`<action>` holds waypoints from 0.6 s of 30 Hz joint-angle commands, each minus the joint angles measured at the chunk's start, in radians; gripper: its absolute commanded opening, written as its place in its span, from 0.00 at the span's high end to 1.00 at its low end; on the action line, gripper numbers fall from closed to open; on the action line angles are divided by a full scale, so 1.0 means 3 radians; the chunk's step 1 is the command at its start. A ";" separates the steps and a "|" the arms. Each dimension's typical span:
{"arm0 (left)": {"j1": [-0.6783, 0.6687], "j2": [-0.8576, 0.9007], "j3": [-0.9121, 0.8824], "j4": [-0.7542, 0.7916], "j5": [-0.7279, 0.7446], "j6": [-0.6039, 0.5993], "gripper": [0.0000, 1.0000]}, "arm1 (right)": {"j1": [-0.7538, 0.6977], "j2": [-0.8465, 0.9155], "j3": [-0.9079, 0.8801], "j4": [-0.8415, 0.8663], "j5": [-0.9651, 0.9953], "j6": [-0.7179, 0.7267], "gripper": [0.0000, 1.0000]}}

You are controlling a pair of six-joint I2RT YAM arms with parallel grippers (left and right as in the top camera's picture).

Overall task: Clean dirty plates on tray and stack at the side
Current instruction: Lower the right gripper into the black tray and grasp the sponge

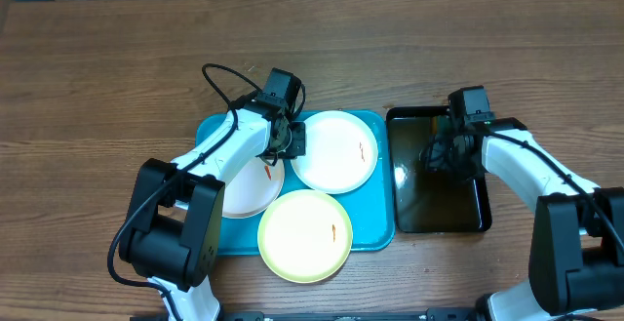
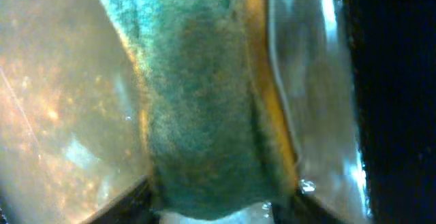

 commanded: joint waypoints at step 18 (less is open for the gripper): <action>0.0003 0.0020 -0.0017 -0.0011 -0.0011 0.0052 0.81 | 0.0006 0.0006 0.0593 -0.0656 0.0046 -0.0359 0.30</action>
